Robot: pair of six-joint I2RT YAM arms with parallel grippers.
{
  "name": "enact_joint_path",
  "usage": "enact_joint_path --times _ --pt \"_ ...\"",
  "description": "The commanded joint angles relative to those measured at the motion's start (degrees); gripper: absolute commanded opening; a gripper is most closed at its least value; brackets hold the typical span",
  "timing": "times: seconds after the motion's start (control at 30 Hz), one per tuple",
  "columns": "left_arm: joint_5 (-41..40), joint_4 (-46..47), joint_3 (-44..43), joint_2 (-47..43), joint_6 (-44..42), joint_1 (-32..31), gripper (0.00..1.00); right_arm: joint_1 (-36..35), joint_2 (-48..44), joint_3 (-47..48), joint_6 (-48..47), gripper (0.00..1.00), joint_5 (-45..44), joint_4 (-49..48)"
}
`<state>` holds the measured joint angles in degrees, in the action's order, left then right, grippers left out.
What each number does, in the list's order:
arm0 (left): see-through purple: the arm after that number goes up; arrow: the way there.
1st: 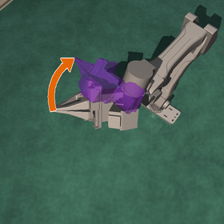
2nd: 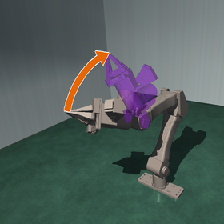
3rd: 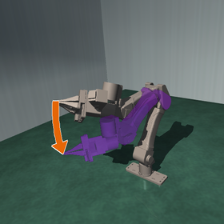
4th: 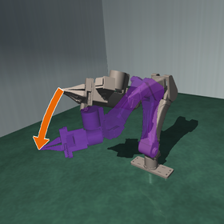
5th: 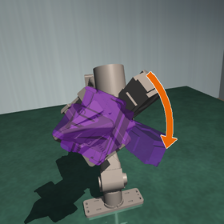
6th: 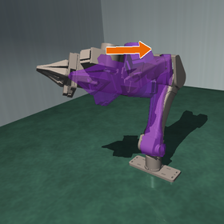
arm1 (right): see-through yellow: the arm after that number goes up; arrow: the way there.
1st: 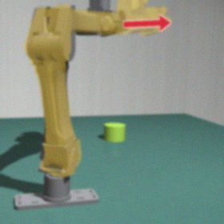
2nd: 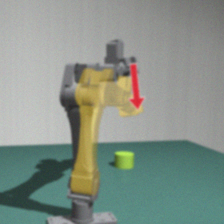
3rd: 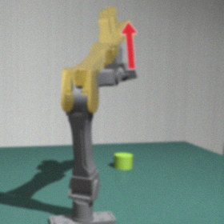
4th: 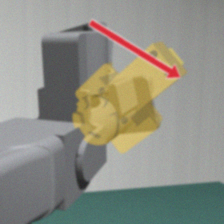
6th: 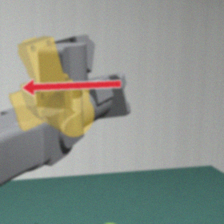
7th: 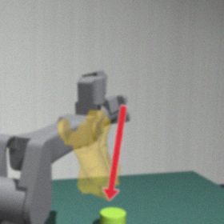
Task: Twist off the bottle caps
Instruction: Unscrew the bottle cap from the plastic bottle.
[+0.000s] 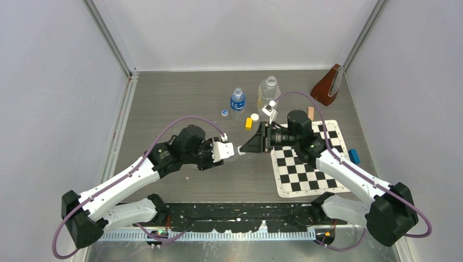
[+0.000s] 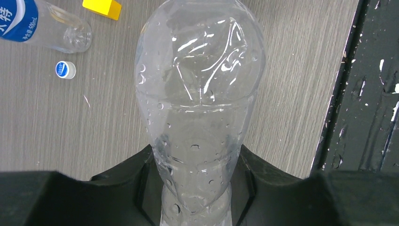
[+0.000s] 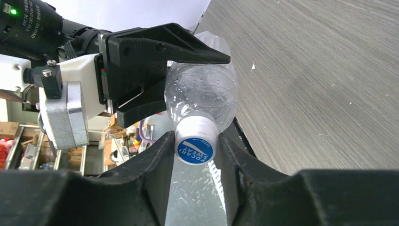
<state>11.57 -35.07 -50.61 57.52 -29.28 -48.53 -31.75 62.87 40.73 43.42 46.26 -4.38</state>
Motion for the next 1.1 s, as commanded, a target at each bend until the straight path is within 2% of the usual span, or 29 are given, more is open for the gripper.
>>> enact_joint_path --times 0.0,0.33,0.43,0.57,0.7,1.07 --pt "0.75 1.49 -1.07 -0.56 -0.33 -0.07 0.00 -0.24 0.67 2.27 0.17 0.39 0.53 -2.00" --pt "0.65 1.85 -0.98 -0.10 -0.30 -0.07 0.00 -0.25 -0.65 1.12 -2.56 0.14 3.65 -2.38" --pt "0.99 1.78 -1.06 -0.01 -0.19 -0.09 0.00 -0.29 -1.31 0.10 -4.03 0.02 4.21 -3.46" --pt "2.76 1.31 -1.26 -0.12 -0.03 -0.07 0.00 -0.99 -3.74 -3.78 -8.15 0.01 3.24 -10.25" --pt "8.24 0.85 -1.93 -0.99 0.50 -0.07 0.00 -1.29 -7.06 -6.55 -14.84 0.00 1.33 -16.09" --pt "18.43 -2.85 -3.86 -1.17 0.58 -0.07 0.00 -1.49 -6.57 -3.33 -32.14 0.00 4.58 -10.46"
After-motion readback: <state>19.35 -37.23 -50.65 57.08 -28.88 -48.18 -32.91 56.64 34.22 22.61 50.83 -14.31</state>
